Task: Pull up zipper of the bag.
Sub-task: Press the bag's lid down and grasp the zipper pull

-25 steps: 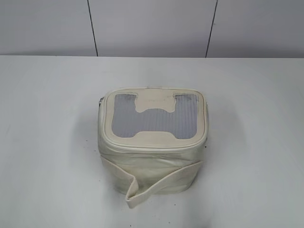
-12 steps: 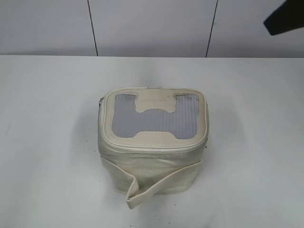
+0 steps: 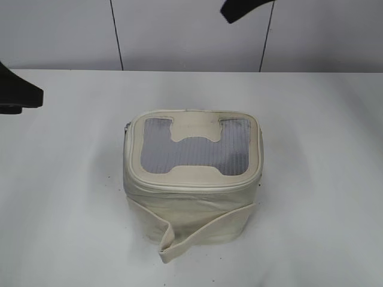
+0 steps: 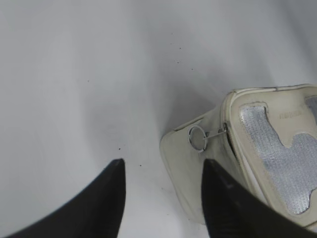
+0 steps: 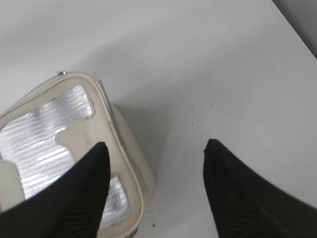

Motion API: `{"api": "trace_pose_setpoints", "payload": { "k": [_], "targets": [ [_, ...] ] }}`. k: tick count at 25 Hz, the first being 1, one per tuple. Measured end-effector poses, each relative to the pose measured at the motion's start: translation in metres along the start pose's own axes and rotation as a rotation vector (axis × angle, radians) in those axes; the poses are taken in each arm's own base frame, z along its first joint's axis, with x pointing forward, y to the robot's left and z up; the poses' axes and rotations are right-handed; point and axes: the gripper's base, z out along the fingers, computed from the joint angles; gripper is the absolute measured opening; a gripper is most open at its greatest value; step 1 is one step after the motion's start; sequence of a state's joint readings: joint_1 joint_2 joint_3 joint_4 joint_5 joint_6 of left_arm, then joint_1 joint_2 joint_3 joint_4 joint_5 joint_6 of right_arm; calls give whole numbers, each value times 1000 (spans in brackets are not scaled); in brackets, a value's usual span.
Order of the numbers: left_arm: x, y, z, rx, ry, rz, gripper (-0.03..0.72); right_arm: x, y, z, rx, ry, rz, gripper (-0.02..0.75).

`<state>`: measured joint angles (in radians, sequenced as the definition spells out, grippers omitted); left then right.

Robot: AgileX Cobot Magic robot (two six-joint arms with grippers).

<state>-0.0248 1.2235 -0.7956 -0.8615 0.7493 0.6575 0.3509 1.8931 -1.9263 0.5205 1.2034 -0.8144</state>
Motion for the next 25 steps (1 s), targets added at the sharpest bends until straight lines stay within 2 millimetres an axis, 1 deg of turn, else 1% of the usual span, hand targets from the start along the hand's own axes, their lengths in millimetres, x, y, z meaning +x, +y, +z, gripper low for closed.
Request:
{"api": "trace_pose_setpoints", "payload": {
  "k": [2, 4, 6, 8, 11, 16, 20, 23, 25],
  "targets": [
    [-4, 5, 11, 14, 22, -12, 387, -13, -3, 23, -19, -6, -36, 469],
    [-7, 8, 19, 31, 36, -14, 387, -22, 0, 44, -42, -6, -65, 469],
    [-9, 11, 27, 45, 48, -15, 388, -29, 7, 64, -71, 3, -91, 469],
    [-11, 14, 33, 59, 57, -18, 388, -28, 14, 84, -99, 35, -102, 469],
    [-16, 15, 39, 89, 73, -25, 388, -26, 22, 105, -109, 92, -118, 469],
    [-25, 16, 48, 126, 56, -33, 388, -19, 28, 119, -142, 126, -97, 469],
    [-31, 18, 53, 135, 55, -30, 388, -5, 30, 131, -172, 176, -65, 469],
    [-30, 17, 60, 158, 80, -33, 388, -1, 29, 139, -192, 186, -55, 469],
    [-26, 11, 68, 176, 109, -13, 388, 2, 29, 148, -217, 187, -40, 469]
  ]
}}
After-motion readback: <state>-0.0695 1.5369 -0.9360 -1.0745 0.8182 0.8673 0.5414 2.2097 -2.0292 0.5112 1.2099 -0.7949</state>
